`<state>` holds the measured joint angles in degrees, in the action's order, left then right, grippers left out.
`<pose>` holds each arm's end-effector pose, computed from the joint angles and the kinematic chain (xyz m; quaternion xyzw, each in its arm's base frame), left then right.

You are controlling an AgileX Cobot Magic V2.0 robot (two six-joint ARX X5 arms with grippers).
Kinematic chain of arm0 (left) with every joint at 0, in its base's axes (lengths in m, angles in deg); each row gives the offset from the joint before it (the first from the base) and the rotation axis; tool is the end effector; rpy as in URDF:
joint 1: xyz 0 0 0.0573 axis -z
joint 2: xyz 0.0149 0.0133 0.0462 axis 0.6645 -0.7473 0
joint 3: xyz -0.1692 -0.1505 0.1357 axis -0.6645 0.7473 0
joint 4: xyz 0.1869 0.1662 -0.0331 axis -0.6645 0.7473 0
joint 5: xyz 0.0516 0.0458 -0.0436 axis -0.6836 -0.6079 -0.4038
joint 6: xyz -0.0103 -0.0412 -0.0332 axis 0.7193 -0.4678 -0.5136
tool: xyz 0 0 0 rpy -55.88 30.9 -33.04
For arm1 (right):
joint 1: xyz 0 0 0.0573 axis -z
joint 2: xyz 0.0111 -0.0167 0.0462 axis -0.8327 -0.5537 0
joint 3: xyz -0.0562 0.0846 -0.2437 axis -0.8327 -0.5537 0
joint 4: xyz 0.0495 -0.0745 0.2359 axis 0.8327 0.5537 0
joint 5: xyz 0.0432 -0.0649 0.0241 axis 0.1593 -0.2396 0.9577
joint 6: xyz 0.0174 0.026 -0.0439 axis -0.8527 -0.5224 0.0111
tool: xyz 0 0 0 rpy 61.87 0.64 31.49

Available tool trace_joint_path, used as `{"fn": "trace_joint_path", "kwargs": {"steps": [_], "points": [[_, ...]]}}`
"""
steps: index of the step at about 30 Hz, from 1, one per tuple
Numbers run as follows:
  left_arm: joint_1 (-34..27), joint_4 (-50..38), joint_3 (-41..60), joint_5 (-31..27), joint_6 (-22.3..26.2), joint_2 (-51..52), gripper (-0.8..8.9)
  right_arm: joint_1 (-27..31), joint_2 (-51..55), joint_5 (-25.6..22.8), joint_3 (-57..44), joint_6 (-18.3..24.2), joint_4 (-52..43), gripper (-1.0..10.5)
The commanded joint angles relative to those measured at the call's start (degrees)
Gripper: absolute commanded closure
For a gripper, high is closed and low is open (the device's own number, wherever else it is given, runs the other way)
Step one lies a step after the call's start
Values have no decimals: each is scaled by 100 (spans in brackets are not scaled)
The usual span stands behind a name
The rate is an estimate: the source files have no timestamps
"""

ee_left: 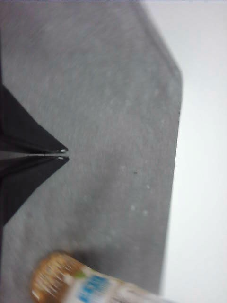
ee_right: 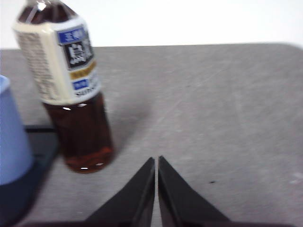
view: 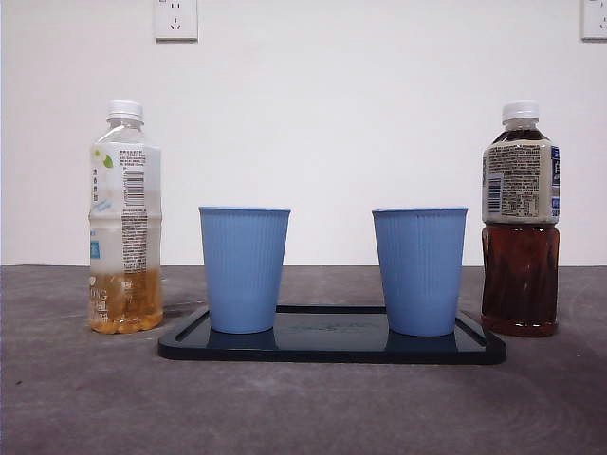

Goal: Pour the drink into the cup

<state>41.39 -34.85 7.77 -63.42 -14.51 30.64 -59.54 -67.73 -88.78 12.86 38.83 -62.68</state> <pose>0.0946 0.0041 0.1574 -0.0687 0.0684 0.0733 0.9926 0.0958 0.0048 0.1528 0.0522 0.0785 0.0144 0.9954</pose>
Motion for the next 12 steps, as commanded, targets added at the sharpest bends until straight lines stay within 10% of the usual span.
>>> {"fn": "trace_joint_path", "kwargs": {"steps": [1,12], "points": [[-11,24,118,-9,-1543,11,807,-9,17,59,-22,-590,-9,940],[-9,120,-271,173,-1670,11,807,-7,15,254,205,-1279,-46,940]]}}
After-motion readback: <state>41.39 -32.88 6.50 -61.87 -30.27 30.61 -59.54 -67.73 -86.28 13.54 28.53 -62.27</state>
